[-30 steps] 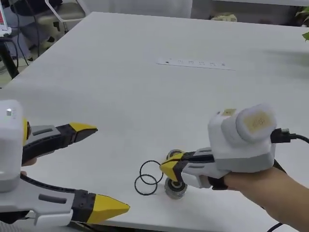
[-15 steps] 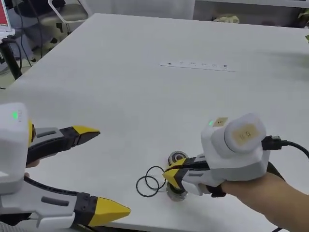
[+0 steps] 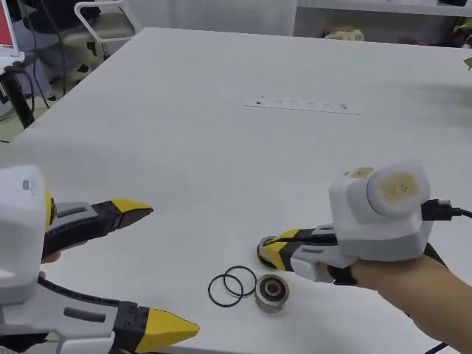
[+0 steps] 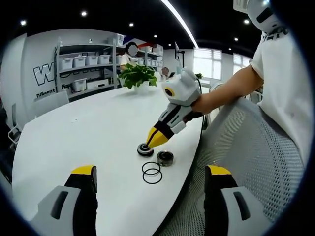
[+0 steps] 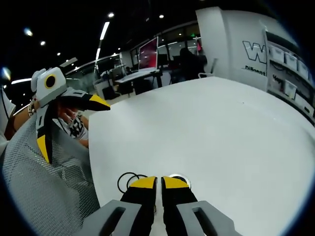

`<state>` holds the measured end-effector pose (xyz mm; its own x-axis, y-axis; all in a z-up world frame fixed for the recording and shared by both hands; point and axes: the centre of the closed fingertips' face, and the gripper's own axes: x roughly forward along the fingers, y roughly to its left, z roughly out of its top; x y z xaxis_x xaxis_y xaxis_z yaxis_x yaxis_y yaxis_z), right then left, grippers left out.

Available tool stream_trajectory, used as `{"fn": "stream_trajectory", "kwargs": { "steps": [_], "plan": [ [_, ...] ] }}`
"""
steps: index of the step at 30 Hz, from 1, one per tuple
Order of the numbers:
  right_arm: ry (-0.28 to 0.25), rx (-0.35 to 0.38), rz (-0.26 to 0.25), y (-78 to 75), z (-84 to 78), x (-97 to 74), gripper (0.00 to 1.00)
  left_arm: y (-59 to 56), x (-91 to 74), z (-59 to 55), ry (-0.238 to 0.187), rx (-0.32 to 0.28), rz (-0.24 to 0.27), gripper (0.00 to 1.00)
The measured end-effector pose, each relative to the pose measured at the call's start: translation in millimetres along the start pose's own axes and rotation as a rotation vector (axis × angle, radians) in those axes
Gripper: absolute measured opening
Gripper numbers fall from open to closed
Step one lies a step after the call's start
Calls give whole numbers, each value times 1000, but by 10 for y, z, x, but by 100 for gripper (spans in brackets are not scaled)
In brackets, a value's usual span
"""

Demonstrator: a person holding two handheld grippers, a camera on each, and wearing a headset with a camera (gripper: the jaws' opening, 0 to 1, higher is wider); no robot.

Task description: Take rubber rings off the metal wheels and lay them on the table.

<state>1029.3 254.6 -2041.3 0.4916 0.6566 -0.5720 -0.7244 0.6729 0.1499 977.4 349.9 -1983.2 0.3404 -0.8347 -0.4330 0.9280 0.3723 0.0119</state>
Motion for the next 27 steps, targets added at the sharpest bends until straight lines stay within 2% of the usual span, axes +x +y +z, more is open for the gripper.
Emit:
{"fn": "stream_trajectory", "kwargs": {
  "steps": [6,11,13,15,18,21,23,25,27],
  "plan": [
    [-33,45,-34,-159,49,-76,2,-39,10,-11,12,11,-18,86],
    [-50,87,-73,-322,47,-148,4,-43,8,26,10,22,-18,89],
    [-62,116,-76,-369,48,-171,5,-46,-13,79,7,60,-18,89],
    [-61,126,-82,-405,30,-184,6,-50,-25,152,9,77,-24,90],
    [-51,140,-82,-439,-24,-184,8,-38,-26,331,-11,116,-39,89],
    [-22,136,-93,-489,-117,-178,9,-18,-2,472,-8,145,-68,84],
    [-10,127,-93,-497,-149,-178,9,54,37,548,2,201,-61,82],
    [2,121,-90,-498,-182,-174,10,119,90,626,7,217,-57,83],
    [18,104,-87,-487,-217,-165,11,153,152,731,-6,227,-68,82]
  ]
}}
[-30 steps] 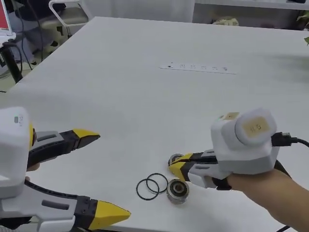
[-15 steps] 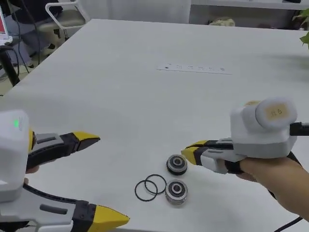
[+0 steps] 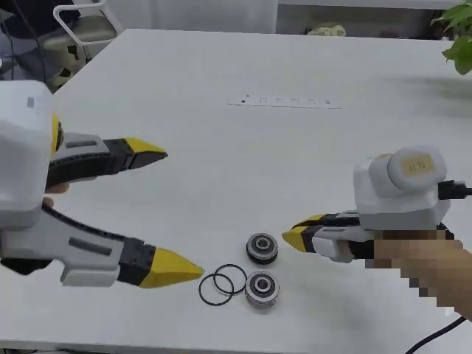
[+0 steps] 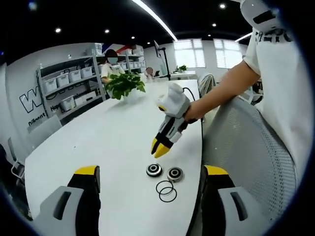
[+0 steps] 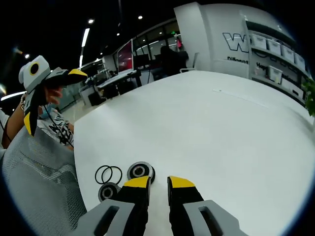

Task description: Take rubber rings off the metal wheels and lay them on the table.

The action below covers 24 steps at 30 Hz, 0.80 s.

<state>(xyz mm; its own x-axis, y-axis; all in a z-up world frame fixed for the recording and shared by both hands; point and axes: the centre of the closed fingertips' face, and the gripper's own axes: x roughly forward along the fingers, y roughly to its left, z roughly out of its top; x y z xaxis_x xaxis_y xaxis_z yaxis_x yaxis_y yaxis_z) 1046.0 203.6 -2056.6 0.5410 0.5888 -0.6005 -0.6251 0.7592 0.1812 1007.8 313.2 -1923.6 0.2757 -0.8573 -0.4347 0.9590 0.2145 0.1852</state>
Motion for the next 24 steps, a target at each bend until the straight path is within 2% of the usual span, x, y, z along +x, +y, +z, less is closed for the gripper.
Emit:
{"fn": "stream_trajectory", "kwargs": {
  "steps": [2,4,5,7,14,20,24],
  "plan": [
    [14,-21,9,22,-35,12,12,45,74,86,-11,6,-15,79],
    [28,-42,11,37,-65,17,12,91,154,116,9,-9,-27,74],
    [36,-59,12,45,-84,20,12,109,193,135,6,-5,-28,73],
    [44,-76,16,57,-103,26,12,137,278,189,-7,36,-40,73],
    [54,-94,32,87,-123,28,12,185,557,253,-19,42,-88,70],
    [53,-108,45,118,-119,38,13,185,778,225,-16,47,-127,66],
    [53,-116,52,137,-118,45,14,162,951,83,24,43,-156,60]
  ]
}}
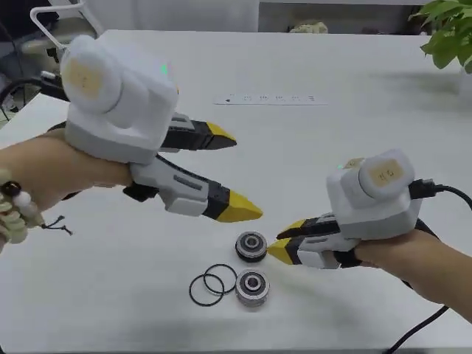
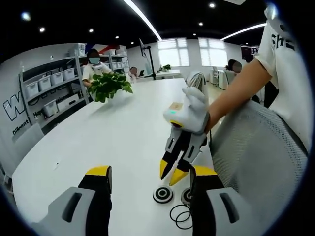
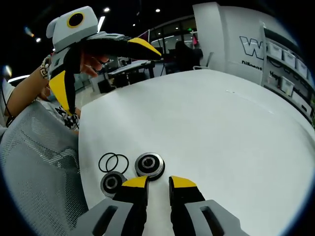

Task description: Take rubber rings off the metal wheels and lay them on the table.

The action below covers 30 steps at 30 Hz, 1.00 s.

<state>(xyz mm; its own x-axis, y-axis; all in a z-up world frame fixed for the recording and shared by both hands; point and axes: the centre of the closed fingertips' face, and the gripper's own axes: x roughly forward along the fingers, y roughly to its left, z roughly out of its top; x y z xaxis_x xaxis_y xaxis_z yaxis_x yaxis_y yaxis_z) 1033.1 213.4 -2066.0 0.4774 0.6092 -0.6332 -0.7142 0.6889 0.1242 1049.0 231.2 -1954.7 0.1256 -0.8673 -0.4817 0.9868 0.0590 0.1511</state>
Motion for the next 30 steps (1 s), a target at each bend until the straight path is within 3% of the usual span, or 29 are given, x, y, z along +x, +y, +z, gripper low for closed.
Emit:
{"fn": "stream_trajectory", "kwargs": {
  "steps": [4,7,10,12,13,19,30],
  "plan": [
    [6,-16,3,13,-10,15,16,-25,167,-165,28,-20,-17,54],
    [12,-25,6,27,-21,22,16,-79,319,-251,-13,-87,-11,50],
    [18,-34,9,34,-31,25,16,-113,392,-370,-22,-116,6,43],
    [19,-37,12,40,-28,28,16,-149,422,-496,14,-110,4,36],
    [19,-38,12,41,-26,29,16,-161,431,-603,53,-86,2,33],
    [24,-43,23,60,-33,39,16,-236,498,-853,115,-96,-20,30],
    [25,-80,25,100,-47,74,22,-307,548,-869,117,-83,-40,15]
  ]
}}
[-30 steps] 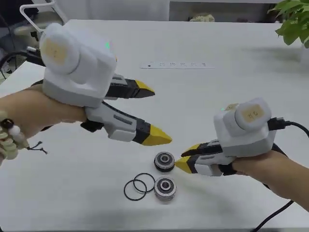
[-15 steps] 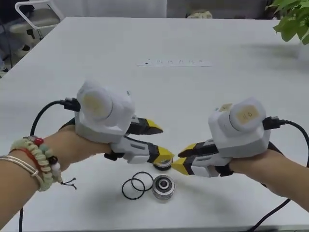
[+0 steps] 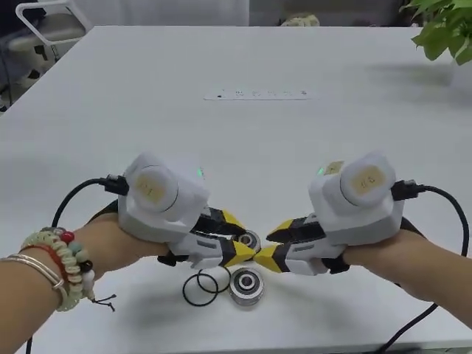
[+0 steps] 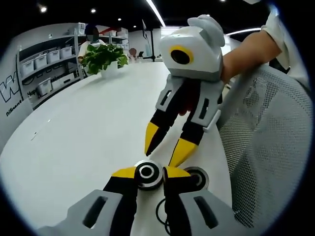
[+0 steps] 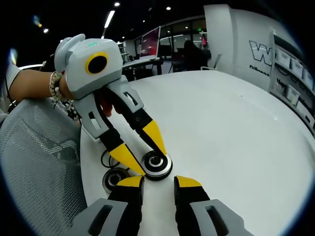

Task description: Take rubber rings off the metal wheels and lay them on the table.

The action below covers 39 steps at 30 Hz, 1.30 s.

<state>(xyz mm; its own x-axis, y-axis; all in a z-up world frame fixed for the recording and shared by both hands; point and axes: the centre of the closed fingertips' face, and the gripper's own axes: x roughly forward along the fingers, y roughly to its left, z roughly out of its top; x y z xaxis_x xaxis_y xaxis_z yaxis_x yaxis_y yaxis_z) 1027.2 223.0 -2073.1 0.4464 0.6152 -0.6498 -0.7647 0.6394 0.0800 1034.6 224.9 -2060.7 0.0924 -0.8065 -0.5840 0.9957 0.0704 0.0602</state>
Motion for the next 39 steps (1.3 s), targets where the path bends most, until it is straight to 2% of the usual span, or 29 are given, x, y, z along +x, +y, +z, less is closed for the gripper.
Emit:
{"fn": "stream_trajectory", "kwargs": {
  "steps": [6,10,18,21,22,26,30,34,39],
  "plan": [
    [-2,-26,2,35,8,36,23,15,7,-16,-10,-15,5,15],
    [-2,-46,-9,34,10,50,22,22,3,-6,-21,-47,4,14],
    [-15,-22,-8,32,29,58,22,29,-2,-4,-43,-67,4,13],
    [-14,-19,-8,29,22,61,21,72,-12,-39,-37,-85,22,8],
    [-12,-21,-8,31,17,61,21,75,0,-9,-55,-78,19,8],
    [-17,-27,-11,29,31,64,21,70,2,-24,-58,-71,20,8],
    [-22,-38,-18,35,33,85,21,53,5,-13,-67,-99,13,8],
    [-20,-69,-19,40,32,96,21,35,12,-11,-59,-67,19,8],
    [-12,-67,-5,37,28,77,21,35,8,-7,-64,-72,16,8]
  ]
}}
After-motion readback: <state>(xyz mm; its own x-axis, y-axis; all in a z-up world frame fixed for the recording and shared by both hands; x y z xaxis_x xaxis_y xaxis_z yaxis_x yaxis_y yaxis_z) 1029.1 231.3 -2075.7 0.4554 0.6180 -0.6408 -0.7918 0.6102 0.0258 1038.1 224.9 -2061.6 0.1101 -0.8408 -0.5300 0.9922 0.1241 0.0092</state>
